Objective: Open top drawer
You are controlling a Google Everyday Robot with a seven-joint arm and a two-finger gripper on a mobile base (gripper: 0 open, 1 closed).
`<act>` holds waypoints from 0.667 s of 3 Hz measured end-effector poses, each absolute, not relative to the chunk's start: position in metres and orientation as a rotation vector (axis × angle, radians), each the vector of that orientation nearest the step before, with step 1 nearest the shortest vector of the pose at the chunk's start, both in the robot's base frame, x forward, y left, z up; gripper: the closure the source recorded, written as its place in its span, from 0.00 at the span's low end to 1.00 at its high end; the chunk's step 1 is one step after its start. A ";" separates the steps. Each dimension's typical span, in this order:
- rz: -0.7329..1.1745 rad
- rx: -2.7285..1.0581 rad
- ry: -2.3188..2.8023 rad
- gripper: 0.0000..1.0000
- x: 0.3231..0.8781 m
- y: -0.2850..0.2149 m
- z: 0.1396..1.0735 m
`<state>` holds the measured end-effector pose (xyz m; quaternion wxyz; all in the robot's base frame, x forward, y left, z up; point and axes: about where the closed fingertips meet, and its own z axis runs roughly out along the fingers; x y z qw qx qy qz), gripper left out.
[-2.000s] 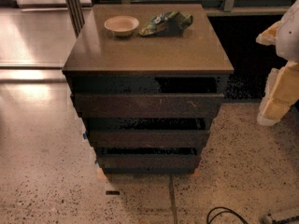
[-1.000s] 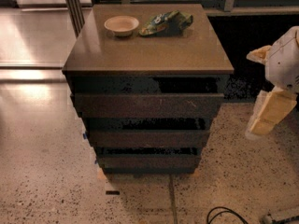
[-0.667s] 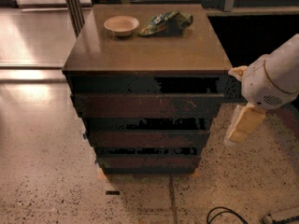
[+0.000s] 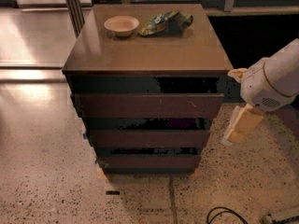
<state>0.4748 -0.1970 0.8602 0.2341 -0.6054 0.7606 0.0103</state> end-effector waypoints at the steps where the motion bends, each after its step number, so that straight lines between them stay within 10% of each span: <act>1: 0.059 -1.658 2.040 0.00 0.493 -0.191 0.842; 2: 0.078 -1.651 1.992 0.00 0.511 -0.187 0.828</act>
Offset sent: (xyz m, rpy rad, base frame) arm 0.0572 0.0113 -0.0488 0.1140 -0.0787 0.0658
